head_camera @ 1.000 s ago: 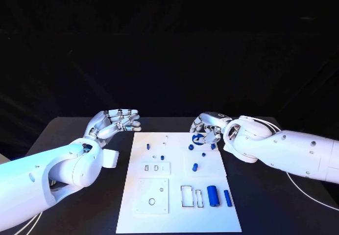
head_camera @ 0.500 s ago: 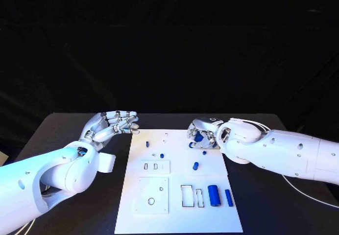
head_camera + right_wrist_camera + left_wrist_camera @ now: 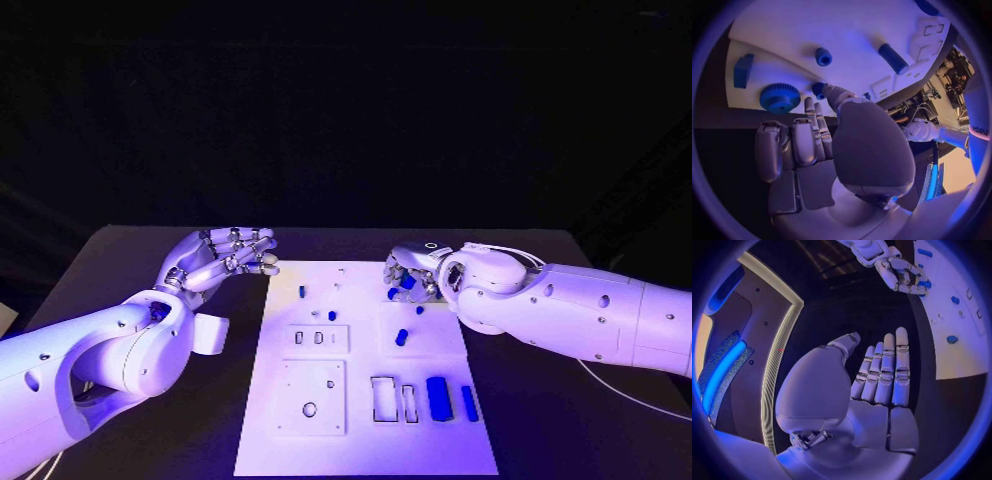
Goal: Assemble the parts on the task board
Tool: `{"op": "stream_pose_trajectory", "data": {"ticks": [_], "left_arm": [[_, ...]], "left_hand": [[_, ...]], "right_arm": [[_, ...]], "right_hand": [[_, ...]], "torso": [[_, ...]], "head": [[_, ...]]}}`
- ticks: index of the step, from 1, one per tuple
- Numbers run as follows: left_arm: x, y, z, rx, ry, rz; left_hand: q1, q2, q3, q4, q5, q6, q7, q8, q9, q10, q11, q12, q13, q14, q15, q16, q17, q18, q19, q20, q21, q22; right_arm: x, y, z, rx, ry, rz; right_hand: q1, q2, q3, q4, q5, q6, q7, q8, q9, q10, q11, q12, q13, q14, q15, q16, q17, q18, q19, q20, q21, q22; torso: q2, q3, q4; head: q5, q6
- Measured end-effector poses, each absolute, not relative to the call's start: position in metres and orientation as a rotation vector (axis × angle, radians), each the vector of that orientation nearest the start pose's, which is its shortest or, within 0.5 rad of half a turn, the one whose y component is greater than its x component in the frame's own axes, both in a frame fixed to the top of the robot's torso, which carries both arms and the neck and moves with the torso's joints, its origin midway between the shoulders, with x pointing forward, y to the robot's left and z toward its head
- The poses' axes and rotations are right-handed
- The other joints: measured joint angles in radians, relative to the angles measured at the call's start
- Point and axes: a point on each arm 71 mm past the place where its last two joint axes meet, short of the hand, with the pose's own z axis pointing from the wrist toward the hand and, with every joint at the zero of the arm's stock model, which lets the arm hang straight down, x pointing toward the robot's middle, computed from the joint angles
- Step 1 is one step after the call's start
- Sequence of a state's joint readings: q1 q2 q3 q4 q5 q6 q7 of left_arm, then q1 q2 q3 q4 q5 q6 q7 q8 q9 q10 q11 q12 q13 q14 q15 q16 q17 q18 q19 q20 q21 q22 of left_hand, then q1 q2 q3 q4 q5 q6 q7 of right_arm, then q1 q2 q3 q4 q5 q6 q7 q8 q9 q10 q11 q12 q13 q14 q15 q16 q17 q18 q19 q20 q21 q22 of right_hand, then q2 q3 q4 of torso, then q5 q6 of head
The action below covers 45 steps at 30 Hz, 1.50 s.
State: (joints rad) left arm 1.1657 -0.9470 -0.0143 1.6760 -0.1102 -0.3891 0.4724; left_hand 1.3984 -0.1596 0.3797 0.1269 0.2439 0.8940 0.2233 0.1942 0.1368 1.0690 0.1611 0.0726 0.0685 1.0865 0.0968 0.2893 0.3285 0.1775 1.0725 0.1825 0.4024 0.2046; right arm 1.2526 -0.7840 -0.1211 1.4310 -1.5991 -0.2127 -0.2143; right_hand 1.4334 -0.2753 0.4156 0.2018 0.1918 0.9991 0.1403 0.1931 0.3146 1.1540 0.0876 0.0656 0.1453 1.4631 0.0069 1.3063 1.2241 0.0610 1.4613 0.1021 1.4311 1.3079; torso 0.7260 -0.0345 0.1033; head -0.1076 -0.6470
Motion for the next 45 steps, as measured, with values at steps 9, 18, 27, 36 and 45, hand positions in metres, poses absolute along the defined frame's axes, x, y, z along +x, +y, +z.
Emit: {"op": "stream_pose_trajectory", "data": {"ticks": [9, 18, 27, 36, 45], "left_arm": [[0.459, 0.22, -0.165, -0.979, 1.349, -1.55], [0.46, 0.221, -0.166, -0.981, 1.352, -1.546], [0.46, 0.222, -0.166, -0.983, 1.356, -1.544], [0.461, 0.222, -0.167, -0.986, 1.361, -1.542], [0.462, 0.223, -0.167, -0.988, 1.362, -1.538]], "left_hand": [[0.0, 0.0, 0.003, 0.003, 0.0, 0.0, 0.0, 0.0, 0.0, 0.0, 0.0, 0.0, 0.0, 0.0, 0.0, 0.0, 0.002, 0.0, 0.0, 0.0, 0.006, 0.002], [0.0, 0.0, 0.003, 0.003, 0.0, 0.0, 0.0, 0.0, 0.0, 0.0, 0.0, 0.0, 0.0, 0.0, 0.0, 0.0, 0.002, 0.0, 0.0, 0.0, 0.006, 0.002], [0.0, 0.0, 0.005, 0.0, 0.0, 0.0, 0.0, 0.0, -0.001, 0.0, 0.0, -0.004, 0.0, 0.0, 0.0, 0.0, 0.008, 0.0, 0.0, 0.0, 0.014, 0.008], [0.0, 0.0, 0.008, -0.003, 0.0, 0.0, 0.0, 0.0, -0.001, 0.0, 0.0, -0.004, -0.001, 0.0, 0.0, 0.0, 0.012, 0.0, 0.0, 0.0, 0.018, 0.012], [0.0, 0.0, 0.011, -0.006, 0.0, 0.0, 0.0, 0.0, -0.001, 0.0, 0.0, -0.004, -0.001, 0.0, 0.0, 0.0, 0.017, 0.0, 0.0, 0.0, 0.026, 0.017]], "right_arm": [[0.502, -0.202, -0.201, -0.305, 1.756, 0.39], [0.502, -0.201, -0.201, -0.307, 1.759, 0.389], [0.502, -0.199, -0.201, -0.301, 1.747, 0.398], [0.5, -0.19, -0.198, -0.276, 1.696, 0.423], [0.509, -0.167, -0.189, -0.245, 1.626, 0.44]], "right_hand": [[0.005, 0.005, 0.022, 0.016, 0.01, 0.013, -0.005, 0.005, 0.012, 0.029, -0.008, 0.0, 0.007, 0.001, -0.001, 0.02, 0.015, -0.016, 0.0, 0.0, 0.03, 0.0], [0.028, 0.031, 0.098, 0.009, -0.009, 0.067, -0.021, 0.039, 0.043, 0.09, -0.025, 0.004, 0.013, 0.002, -0.017, 0.035, 0.018, -0.016, 0.004, -0.004, 0.062, 0.0], [0.021, 0.048, 0.124, -0.012, -0.007, 0.088, -0.031, 0.067, 0.057, 0.117, -0.038, 0.001, 0.018, 0.005, -0.027, 0.035, 0.01, -0.031, 0.007, -0.014, 0.073, 0.0], [0.015, 0.056, 0.124, -0.012, -0.006, 0.088, -0.031, 0.07, 0.057, 0.118, -0.039, 0.001, 0.02, 0.005, -0.027, 0.035, 0.008, -0.032, 0.007, -0.014, 0.073, -0.001], [0.013, 0.058, 0.127, -0.016, -0.004, 0.087, -0.031, 0.069, 0.057, 0.118, -0.039, 0.001, 0.02, 0.005, -0.027, 0.035, 0.007, -0.031, 0.007, -0.014, 0.073, -0.001]], "torso": [[0.003, 0.0, 0.0012], [0.006, -0.0001, 0.0054], [0.007, -0.0012, 0.0077], [0.007, -0.0022, 0.0087], [0.008, -0.0031, 0.0122]], "head": [[-0.002, 0.001], [-0.008, -0.001], [-0.008, -0.001], [-0.006, 0.006], [-0.006, 0.013]]}}
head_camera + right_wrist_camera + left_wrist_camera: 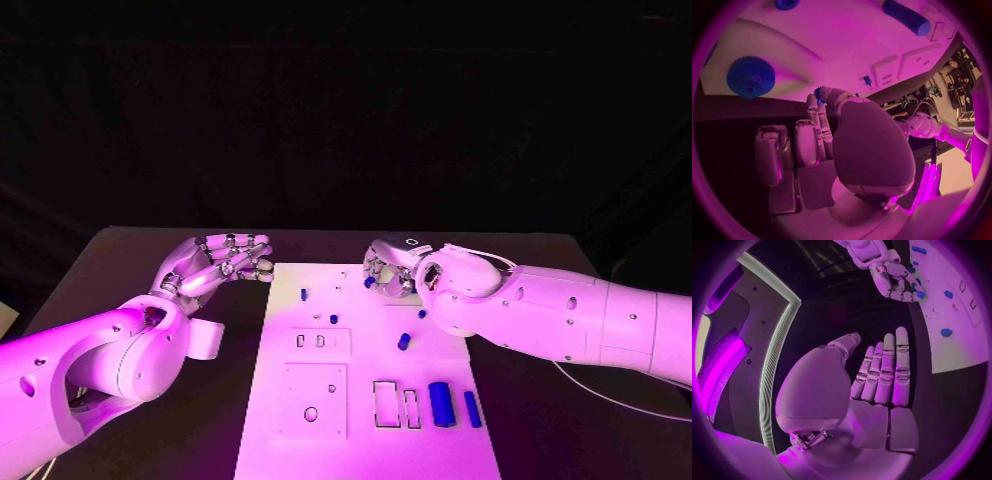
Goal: Assemble the parts on the task board
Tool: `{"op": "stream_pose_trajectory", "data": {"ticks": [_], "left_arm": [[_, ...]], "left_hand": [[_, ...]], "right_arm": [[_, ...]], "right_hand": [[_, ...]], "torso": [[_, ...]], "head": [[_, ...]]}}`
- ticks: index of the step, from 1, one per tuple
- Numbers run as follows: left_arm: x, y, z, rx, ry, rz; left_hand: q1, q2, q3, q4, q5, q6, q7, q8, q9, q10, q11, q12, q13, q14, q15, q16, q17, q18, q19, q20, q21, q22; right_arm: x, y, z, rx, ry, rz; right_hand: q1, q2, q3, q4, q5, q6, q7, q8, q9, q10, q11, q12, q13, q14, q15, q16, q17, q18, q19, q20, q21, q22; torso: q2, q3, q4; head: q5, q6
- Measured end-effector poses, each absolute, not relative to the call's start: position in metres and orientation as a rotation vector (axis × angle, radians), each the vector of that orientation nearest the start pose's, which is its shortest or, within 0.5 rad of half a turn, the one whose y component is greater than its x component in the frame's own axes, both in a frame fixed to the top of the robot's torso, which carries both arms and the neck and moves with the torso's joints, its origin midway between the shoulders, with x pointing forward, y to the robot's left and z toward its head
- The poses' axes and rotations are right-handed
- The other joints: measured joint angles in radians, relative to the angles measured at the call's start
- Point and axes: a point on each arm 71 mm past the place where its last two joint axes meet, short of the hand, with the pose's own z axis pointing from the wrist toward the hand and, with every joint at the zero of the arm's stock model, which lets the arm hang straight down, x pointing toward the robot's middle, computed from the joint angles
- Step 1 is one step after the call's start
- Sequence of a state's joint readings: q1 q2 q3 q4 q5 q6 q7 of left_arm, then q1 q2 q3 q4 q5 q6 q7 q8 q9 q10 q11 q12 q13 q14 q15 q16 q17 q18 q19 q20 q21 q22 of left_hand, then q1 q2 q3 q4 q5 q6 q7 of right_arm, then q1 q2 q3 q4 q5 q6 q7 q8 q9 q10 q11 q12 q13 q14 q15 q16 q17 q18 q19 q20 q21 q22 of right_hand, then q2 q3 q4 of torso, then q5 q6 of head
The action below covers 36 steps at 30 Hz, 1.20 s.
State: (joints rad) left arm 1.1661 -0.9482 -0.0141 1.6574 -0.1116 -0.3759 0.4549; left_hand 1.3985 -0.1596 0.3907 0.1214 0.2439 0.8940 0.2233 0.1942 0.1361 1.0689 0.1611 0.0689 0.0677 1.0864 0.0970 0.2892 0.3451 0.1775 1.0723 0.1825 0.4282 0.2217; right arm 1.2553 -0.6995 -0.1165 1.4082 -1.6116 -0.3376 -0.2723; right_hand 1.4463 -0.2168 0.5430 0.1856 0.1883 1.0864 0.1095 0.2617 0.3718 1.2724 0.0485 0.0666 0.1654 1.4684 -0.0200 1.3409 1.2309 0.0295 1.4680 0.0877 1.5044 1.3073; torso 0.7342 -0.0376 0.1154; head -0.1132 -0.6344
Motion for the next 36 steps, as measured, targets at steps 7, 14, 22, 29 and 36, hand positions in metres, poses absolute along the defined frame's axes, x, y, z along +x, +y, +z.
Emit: {"op": "stream_pose_trajectory", "data": {"ticks": [7, 14, 22, 29, 36], "left_arm": [[0.462, 0.223, -0.167, -0.988, 1.363, -1.537], [0.462, 0.221, -0.167, -0.987, 1.365, -1.542], [0.462, 0.22, -0.167, -0.986, 1.367, -1.545], [0.462, 0.219, -0.167, -0.985, 1.368, -1.546], [0.462, 0.219, -0.167, -0.984, 1.37, -1.548]], "left_hand": [[0.0, 0.0, 0.0, 0.0, 0.0, 0.0, 0.0, 0.0, -0.001, 0.0, 0.0, 0.0, 0.0, 0.0, 0.0, 0.0, 0.003, 0.0, -0.004, -0.004, 0.008, 0.003], [0.0, 0.0, 0.0, 0.0, 0.0, 0.0, 0.0, 0.0, -0.001, 0.0, 0.0, 0.0, 0.0, 0.0, 0.0, 0.0, 0.003, 0.0, -0.004, -0.004, 0.008, 0.003], [0.0, 0.0, 0.0, 0.0, 0.0, 0.0, 0.0, 0.0, -0.001, 0.0, 0.0, 0.0, 0.0, 0.0, 0.0, 0.0, 0.003, 0.0, -0.004, -0.004, 0.008, 0.003], [0.0, 0.0, 0.0, 0.0, 0.0, 0.0, 0.0, 0.0, -0.001, 0.0, 0.0, 0.0, 0.0, 0.0, 0.0, 0.0, 0.003, 0.0, -0.004, -0.004, 0.008, 0.003], [0.0, 0.0, 0.0, 0.0, 0.0, 0.0, 0.0, 0.0, -0.001, 0.0, 0.0, 0.0, 0.0, 0.0, 0.0, 0.0, 0.002, 0.0, -0.004, -0.004, 0.008, 0.003]], "right_arm": [[0.518, -0.15, -0.186, -0.229, 1.589, 0.441], [0.525, -0.14, -0.186, -0.218, 1.567, 0.434], [0.531, -0.134, -0.187, -0.214, 1.553, 0.426], [0.534, -0.129, -0.188, -0.214, 1.55, 0.425], [0.535, -0.125, -0.189, -0.216, 1.55, 0.427]], "right_hand": [[0.0, 0.0, -0.001, -0.002, 0.004, -0.004, 0.001, 0.002, 0.0, 0.0, 0.0, -0.001, 0.0, 0.0, 0.0, 0.0, 0.0, 0.0, 0.0, 0.0, 0.0, 0.0], [0.0, 0.0, -0.001, -0.002, 0.004, -0.007, 0.001, 0.004, 0.0, 0.0, 0.0, -0.001, -0.002, 0.0, 0.0, 0.004, 0.0, 0.0, 0.0, 0.0, 0.0, 0.001], [0.0, 0.0, 0.001, -0.005, 0.004, -0.008, 0.001, 0.004, 0.0, 0.0, 0.0, -0.003, -0.002, 0.0, 0.0, 0.004, 0.0, 0.0, 0.0, 0.0, 0.0, 0.001], [0.0, 0.0, 0.001, -0.006, 0.003, -0.011, 0.001, 0.004, 0.0, 0.0, 0.0, -0.005, -0.002, 0.0, 0.0, 0.004, 0.0, 0.0, 0.0, 0.0, 0.0, 0.001], [0.0, 0.0, 0.004, -0.009, 0.001, -0.013, 0.002, 0.003, 0.0, -0.002, 0.002, -0.006, -0.001, 0.0, 0.0, 0.004, 0.0, 0.0, 0.0, 0.0, 0.0, 0.0]], "torso": [[0.002, -0.0007, 0.0013], [0.004, -0.0007, 0.0031], [0.004, -0.0009, 0.0039], [0.004, -0.0007, 0.0034], [0.004, -0.0008, 0.0034]], "head": [[0.003, 0.002], [0.004, 0.002], [0.007, -0.002], [0.01, -0.004], [0.011, -0.007]]}}
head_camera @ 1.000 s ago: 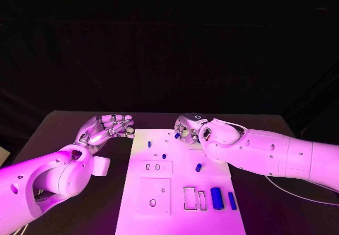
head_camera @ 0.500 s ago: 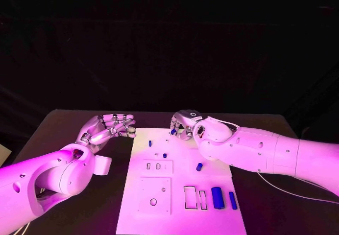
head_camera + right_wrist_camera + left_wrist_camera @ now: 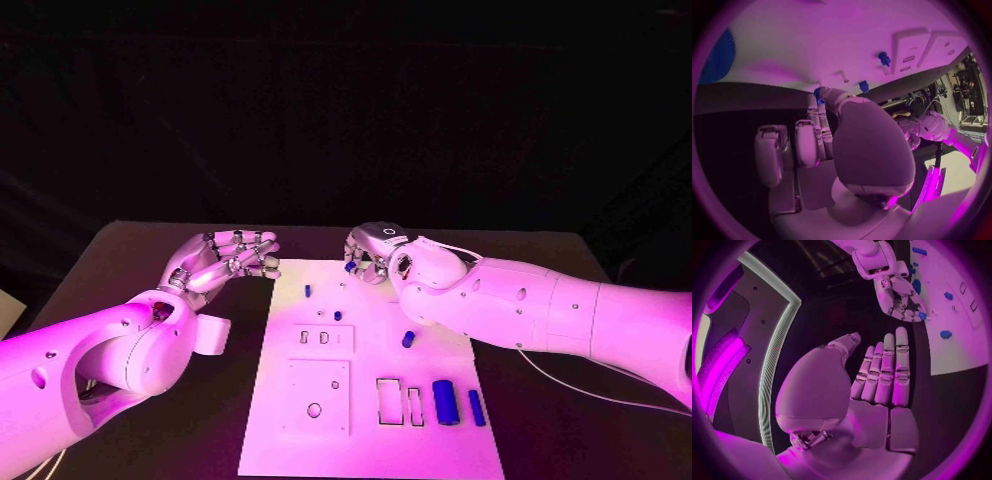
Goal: Assemble the parts on the task board
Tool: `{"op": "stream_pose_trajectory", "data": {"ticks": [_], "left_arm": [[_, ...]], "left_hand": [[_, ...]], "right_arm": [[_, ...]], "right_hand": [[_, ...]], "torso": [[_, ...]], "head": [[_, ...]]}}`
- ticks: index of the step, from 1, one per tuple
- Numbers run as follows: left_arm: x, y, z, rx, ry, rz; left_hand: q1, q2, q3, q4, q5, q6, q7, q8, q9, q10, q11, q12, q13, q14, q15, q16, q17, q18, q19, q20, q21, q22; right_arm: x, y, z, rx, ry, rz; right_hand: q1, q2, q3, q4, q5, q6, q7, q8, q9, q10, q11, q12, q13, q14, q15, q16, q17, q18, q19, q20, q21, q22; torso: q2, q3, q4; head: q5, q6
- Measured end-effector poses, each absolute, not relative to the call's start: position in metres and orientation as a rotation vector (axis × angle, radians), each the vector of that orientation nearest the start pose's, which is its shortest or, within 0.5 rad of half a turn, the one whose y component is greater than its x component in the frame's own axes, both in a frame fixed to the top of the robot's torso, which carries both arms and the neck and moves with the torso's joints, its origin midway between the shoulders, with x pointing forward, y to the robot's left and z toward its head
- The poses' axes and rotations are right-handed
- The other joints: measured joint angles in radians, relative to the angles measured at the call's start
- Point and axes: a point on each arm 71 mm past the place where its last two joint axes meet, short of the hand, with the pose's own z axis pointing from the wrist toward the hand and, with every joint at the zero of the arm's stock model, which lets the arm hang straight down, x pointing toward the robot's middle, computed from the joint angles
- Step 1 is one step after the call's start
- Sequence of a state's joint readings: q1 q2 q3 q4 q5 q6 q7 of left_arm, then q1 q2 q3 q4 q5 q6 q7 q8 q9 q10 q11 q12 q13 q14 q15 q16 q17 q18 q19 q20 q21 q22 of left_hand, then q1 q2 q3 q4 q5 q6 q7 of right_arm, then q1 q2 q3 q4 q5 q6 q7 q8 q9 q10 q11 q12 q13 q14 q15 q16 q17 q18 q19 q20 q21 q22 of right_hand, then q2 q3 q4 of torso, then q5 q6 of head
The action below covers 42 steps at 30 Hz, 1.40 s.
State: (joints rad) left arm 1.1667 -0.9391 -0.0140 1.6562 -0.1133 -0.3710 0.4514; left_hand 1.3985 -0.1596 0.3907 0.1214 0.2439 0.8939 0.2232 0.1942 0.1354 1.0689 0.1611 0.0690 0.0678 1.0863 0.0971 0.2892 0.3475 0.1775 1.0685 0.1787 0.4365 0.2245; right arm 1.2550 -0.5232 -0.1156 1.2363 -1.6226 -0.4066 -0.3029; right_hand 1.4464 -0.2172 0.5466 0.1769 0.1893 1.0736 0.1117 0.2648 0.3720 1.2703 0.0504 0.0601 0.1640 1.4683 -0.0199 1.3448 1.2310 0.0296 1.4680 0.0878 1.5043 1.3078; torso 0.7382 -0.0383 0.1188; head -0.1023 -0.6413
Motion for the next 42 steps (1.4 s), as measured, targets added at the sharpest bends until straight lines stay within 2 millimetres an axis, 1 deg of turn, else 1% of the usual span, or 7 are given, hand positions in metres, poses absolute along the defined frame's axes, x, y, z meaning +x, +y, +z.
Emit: {"op": "stream_pose_trajectory", "data": {"ticks": [15, 20, 23, 24, 27, 31, 42], "left_arm": [[0.462, 0.218, -0.167, -0.981, 1.374, -1.551], [0.462, 0.218, -0.166, -0.981, 1.375, -1.552], [0.462, 0.219, -0.166, -0.98, 1.375, -1.552], [0.462, 0.219, -0.166, -0.98, 1.375, -1.552], [0.463, 0.219, -0.166, -0.98, 1.375, -1.55], [0.463, 0.22, -0.166, -0.981, 1.374, -1.548], [0.464, 0.226, -0.167, -0.985, 1.371, -1.535]], "left_hand": [[0.0, 0.0, 0.0, 0.0, 0.0, 0.0, 0.0, 0.0, 0.0, 0.0, 0.0, 0.0, 0.0, 0.0, 0.0, 0.0, 0.0, 0.0, 0.0, 0.0, 0.0, 0.0], [0.0, 0.0, 0.005, -0.005, 0.0, 0.007, 0.0, 0.0, 0.0, 0.0, 0.0, 0.0, 0.0, 0.0, 0.0, 0.0, 0.008, 0.0, -0.009, -0.002, 0.012, 0.009], [0.0, 0.0, 0.005, -0.005, 0.0, 0.007, 0.0, 0.0, 0.0, 0.0, 0.0, 0.0, 0.0, 0.0, 0.0, 0.0, 0.008, 0.0, -0.009, -0.002, 0.012, 0.01], [0.0, 0.0, 0.005, -0.005, 0.0, 0.007, 0.0, 0.0, 0.0, 0.0, 0.0, 0.0, 0.0, 0.0, 0.0, 0.0, 0.008, 0.0, -0.009, -0.002, 0.012, 0.009], [0.0, 0.0, 0.005, -0.005, 0.0, 0.007, 0.0, 0.0, 0.0, 0.0, 0.0, 0.0, 0.0, 0.0, 0.0, 0.0, 0.008, 0.0, -0.009, -0.002, 0.012, 0.009], [0.0, 0.0, 0.005, -0.005, 0.0, 0.007, 0.0, 0.0, -0.001, 0.0, 0.0, 0.0, 0.0, 0.0, 0.0, 0.0, 0.009, 0.0, -0.009, -0.002, 0.012, 0.011], [0.0, 0.0, 0.005, -0.005, 0.0, 0.007, 0.0, 0.0, -0.001, 0.0, 0.0, 0.0, 0.0, 0.0, 0.0, 0.0, 0.009, 0.0, -0.009, -0.002, 0.012, 0.011]], "right_arm": [[0.538, -0.121, -0.194, -0.224, 1.57, 0.429], [0.54, -0.12, -0.195, -0.227, 1.578, 0.425], [0.54, -0.121, -0.197, -0.226, 1.582, 0.421], [0.54, -0.121, -0.197, -0.225, 1.582, 0.42], [0.54, -0.124, -0.196, -0.218, 1.576, 0.419], [0.537, -0.131, -0.194, -0.208, 1.562, 0.423], [0.519, -0.191, -0.18, -0.142, 1.527, 0.403]], "right_hand": [[-0.003, -0.004, 0.001, -0.004, -0.005, -0.004, 0.001, -0.004, 0.016, -0.001, 0.001, 0.0, 0.0, 0.0, 0.0, 0.0, -0.009, 0.0, 0.0, 0.0, 0.0, 0.0], [-0.023, -0.023, 0.009, -0.005, -0.005, -0.03, 0.016, -0.006, 0.051, -0.034, 0.018, 0.002, -0.005, -0.002, 0.002, -0.001, -0.024, 0.0, 0.0, 0.0, -0.019, 0.0], [-0.056, -0.037, 0.014, -0.002, -0.019, -0.076, 0.031, -0.038, 0.05, -0.09, 0.031, 0.002, -0.02, -0.002, 0.02, -0.023, -0.054, 0.003, -0.013, 0.012, -0.066, 0.0], [-0.066, -0.048, 0.008, 0.004, -0.043, -0.101, 0.035, -0.057, 0.042, -0.129, 0.038, 0.002, -0.026, -0.002, 0.024, -0.045, -0.086, 0.021, -0.035, 0.02, -0.101, 0.0], [-0.045, -0.035, -0.151, 0.013, -0.087, -0.179, 0.027, -0.113, 0.023, -0.245, 0.058, 0.01, -0.039, -0.032, 0.044, -0.141, -0.221, 0.056, -0.119, 0.038, -0.232, -0.102], [0.035, -0.029, -0.327, 0.095, -0.1, -0.216, 0.005, -0.147, 0.011, -0.302, 0.07, 0.008, -0.036, -0.058, 0.054, -0.178, -0.296, 0.071, -0.151, 0.047, -0.318, -0.18], [0.051, -0.028, -0.362, 0.116, -0.1, -0.194, 0.014, -0.144, 0.016, -0.251, 0.057, 0.021, -0.016, -0.049, 0.045, -0.162, -0.293, 0.071, -0.128, 0.038, -0.307, -0.157]], "torso": [[0.0, -0.0013, 0.0002], [0.0, -0.0013, 0.0002], [0.0, -0.0013, 0.0], [0.001, -0.0013, 0.0], [0.001, -0.0013, -0.0007], [0.001, -0.0005, -0.0014], [-0.002, 0.0012, -0.0117]], "head": [[0.002, -0.003], [0.003, -0.005], [0.004, -0.006], [0.004, -0.006], [0.005, -0.005], [0.005, -0.004], [0.007, 0.003]]}}
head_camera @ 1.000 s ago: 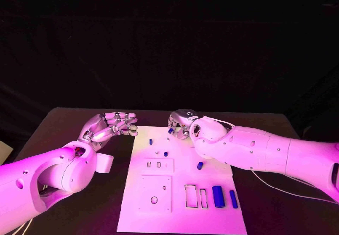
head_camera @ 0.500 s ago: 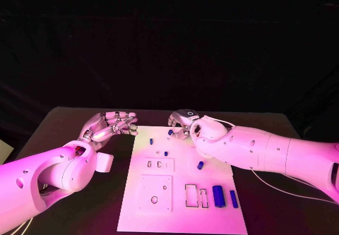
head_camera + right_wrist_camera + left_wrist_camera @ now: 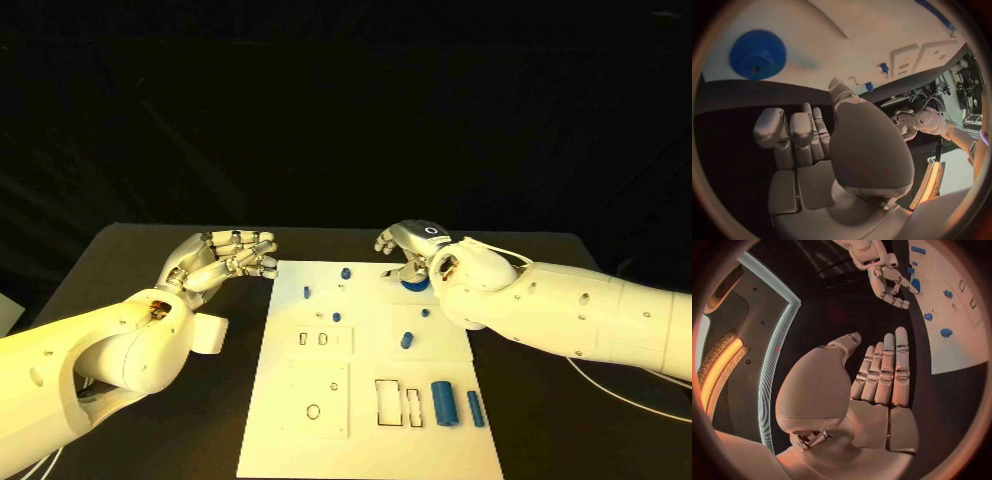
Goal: Assemble the parts on the task board
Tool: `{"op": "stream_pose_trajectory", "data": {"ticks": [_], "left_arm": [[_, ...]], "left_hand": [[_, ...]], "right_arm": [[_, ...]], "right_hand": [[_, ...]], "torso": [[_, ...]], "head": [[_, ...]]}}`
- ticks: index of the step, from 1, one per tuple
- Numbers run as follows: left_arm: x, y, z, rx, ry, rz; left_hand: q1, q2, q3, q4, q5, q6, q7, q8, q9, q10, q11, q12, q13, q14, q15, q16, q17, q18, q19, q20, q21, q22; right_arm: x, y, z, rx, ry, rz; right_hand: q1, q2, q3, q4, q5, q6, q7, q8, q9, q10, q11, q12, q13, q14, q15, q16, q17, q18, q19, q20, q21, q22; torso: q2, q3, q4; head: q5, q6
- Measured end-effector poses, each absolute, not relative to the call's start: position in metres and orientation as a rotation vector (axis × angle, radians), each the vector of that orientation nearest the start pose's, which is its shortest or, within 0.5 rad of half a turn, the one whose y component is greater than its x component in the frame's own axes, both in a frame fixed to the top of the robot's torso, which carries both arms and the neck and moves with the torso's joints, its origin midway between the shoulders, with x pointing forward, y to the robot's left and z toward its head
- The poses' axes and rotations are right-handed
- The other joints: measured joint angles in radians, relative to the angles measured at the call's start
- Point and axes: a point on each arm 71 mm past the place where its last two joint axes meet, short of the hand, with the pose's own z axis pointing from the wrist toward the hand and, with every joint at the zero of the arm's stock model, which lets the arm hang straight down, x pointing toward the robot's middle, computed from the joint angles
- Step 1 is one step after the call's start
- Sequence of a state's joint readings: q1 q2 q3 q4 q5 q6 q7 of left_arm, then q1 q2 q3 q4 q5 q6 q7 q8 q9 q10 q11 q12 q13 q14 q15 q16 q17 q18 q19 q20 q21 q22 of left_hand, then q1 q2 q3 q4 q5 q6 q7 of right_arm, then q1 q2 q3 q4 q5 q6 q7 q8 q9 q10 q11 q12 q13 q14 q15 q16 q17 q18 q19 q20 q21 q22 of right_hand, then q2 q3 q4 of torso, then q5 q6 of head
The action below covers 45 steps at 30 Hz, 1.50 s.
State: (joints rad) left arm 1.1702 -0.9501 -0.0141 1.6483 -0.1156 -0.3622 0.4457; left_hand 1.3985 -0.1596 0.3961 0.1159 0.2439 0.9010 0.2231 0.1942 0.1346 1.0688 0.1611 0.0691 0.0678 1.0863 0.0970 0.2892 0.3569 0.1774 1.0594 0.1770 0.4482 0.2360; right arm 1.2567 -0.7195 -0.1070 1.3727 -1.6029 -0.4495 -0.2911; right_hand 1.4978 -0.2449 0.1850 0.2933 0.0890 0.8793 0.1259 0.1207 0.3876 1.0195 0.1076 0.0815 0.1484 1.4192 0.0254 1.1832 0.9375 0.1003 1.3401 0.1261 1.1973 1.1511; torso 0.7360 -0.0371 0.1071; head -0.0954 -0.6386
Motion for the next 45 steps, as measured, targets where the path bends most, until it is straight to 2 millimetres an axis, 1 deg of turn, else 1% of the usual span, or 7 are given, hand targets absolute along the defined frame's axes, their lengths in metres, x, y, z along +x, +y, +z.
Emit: {"op": "stream_pose_trajectory", "data": {"ticks": [4, 10, 12, 15, 18, 20, 45], "left_arm": [[0.464, 0.227, -0.167, -0.986, 1.37, -1.533], [0.465, 0.228, -0.167, -0.987, 1.369, -1.53], [0.465, 0.228, -0.167, -0.987, 1.369, -1.529], [0.465, 0.228, -0.167, -0.987, 1.369, -1.529], [0.465, 0.228, -0.167, -0.987, 1.37, -1.531], [0.466, 0.228, -0.167, -0.987, 1.37, -1.531], [0.467, 0.229, -0.168, -0.989, 1.372, -1.528]], "left_hand": [[0.0, 0.0, 0.0, 0.0, 0.0, 0.0, 0.0, 0.0, 0.0, 0.0, 0.0, 0.0, 0.0, 0.0, 0.0, 0.0, 0.0, 0.0, 0.0, 0.0, 0.0, 0.0], [0.0, 0.0, 0.0, 0.0, 0.0, 0.0, 0.0, 0.0, 0.0, 0.0, 0.0, 0.0, 0.0, 0.0, 0.0, 0.0, 0.002, 0.0, 0.0, 0.0, 0.007, 0.002], [0.0, 0.0, 0.0, 0.0, 0.0, 0.0, 0.0, 0.0, 0.0, 0.0, 0.0, 0.0, 0.0, 0.0, 0.0, 0.0, 0.002, 0.0, 0.0, 0.0, 0.007, 0.002], [0.0, 0.0, 0.0, 0.0, 0.0, 0.0, 0.0, 0.0, 0.0, 0.0, 0.0, 0.0, 0.0, 0.0, 0.0, 0.0, 0.002, 0.0, 0.0, 0.0, 0.007, 0.002], [0.0, 0.0, 0.0, 0.0, 0.0, 0.0, 0.0, 0.0, 0.0, 0.0, 0.0, 0.0, 0.0, 0.0, 0.0, 0.0, 0.002, 0.0, 0.0, 0.0, 0.007, 0.002], [0.0, 0.0, 0.0, 0.0, 0.0, 0.0, 0.0, 0.0, 0.0, 0.0, 0.0, 0.0, 0.0, 0.0, 0.0, 0.0, 0.002, 0.0, 0.0, 0.0, 0.007, 0.002], [0.0, 0.0, 0.0, 0.0, 0.0, 0.0, 0.0, 0.0, 0.0, 0.0, 0.0, 0.0, 0.0, 0.0, 0.0, 0.0, 0.006, 0.0, -0.009, -0.002, 0.012, 0.007]], "right_arm": [[0.517, -0.216, -0.172, -0.093, 1.519, 0.386], [0.515, -0.252, -0.169, 0.027, 1.549, 0.368], [0.516, -0.256, -0.171, 0.054, 1.565, 0.37], [0.517, -0.261, -0.173, 0.081, 1.591, 0.369], [0.519, -0.265, -0.175, 0.103, 1.618, 0.366], [0.52, -0.265, -0.177, 0.117, 1.64, 0.369], [0.526, -0.252, -0.201, 0.161, 1.766, 0.391]], "right_hand": [[-0.005, 0.005, 0.03, -0.004, 0.0, 0.019, 0.018, 0.003, 0.001, 0.123, -0.031, 0.041, 0.029, 0.037, -0.03, 0.066, 0.087, -0.017, 0.064, -0.023, 0.09, 0.102], [-0.024, -0.005, -0.003, -0.006, 0.068, 0.017, 0.003, 0.003, 0.001, 0.325, -0.063, 0.201, 0.153, 0.046, -0.053, 0.151, 0.207, -0.041, 0.121, -0.049, 0.198, 0.157], [-0.026, -0.006, -0.059, -0.007, 0.072, 0.002, 0.002, 0.014, 0.012, 0.323, -0.07, 0.49, 0.454, 0.046, -0.053, 0.197, 0.276, -0.055, 0.123, -0.051, 0.238, 0.157], [-0.045, 0.013, -0.098, -0.006, 0.072, -0.019, 0.017, 0.062, 0.032, 0.335, -0.049, 1.075, 1.045, 0.047, -0.043, 0.282, 0.364, -0.071, 0.127, -0.041, 0.297, 0.157], [-0.053, 0.021, -0.104, -0.001, 0.072, -0.024, 0.022, 0.087, 0.038, 0.411, -0.041, 1.306, 1.152, 0.047, -0.036, 0.334, 0.371, -0.072, 0.128, -0.034, 0.338, 0.157], [-0.065, 0.02, -0.104, -0.001, 0.072, -0.025, 0.025, 0.099, 0.038, 0.438, -0.035, 1.364, 1.159, 0.046, -0.03, 0.355, 0.371, -0.086, 0.126, -0.029, 0.358, 0.157], [-0.074, 0.037, -0.088, -0.005, 0.115, -0.007, 0.032, 0.123, 0.036, 0.442, -0.031, 1.44, 1.16, 0.047, -0.029, 0.382, 0.37, -0.086, 0.126, -0.022, 0.37, 0.157]], "torso": [[-0.002, 0.0017, -0.0063], [-0.002, 0.0055, -0.0134], [-0.002, 0.0073, -0.0151], [-0.002, 0.0086, -0.0163], [-0.003, 0.0086, -0.0152], [-0.003, 0.0086, -0.0145], [-0.004, 0.0056, -0.0127]], "head": [[-0.002, 0.001], [-0.004, 0.002], [-0.004, 0.002], [-0.006, 0.003], [-0.009, 0.002], [-0.009, 0.001], [-0.008, -0.015]]}}
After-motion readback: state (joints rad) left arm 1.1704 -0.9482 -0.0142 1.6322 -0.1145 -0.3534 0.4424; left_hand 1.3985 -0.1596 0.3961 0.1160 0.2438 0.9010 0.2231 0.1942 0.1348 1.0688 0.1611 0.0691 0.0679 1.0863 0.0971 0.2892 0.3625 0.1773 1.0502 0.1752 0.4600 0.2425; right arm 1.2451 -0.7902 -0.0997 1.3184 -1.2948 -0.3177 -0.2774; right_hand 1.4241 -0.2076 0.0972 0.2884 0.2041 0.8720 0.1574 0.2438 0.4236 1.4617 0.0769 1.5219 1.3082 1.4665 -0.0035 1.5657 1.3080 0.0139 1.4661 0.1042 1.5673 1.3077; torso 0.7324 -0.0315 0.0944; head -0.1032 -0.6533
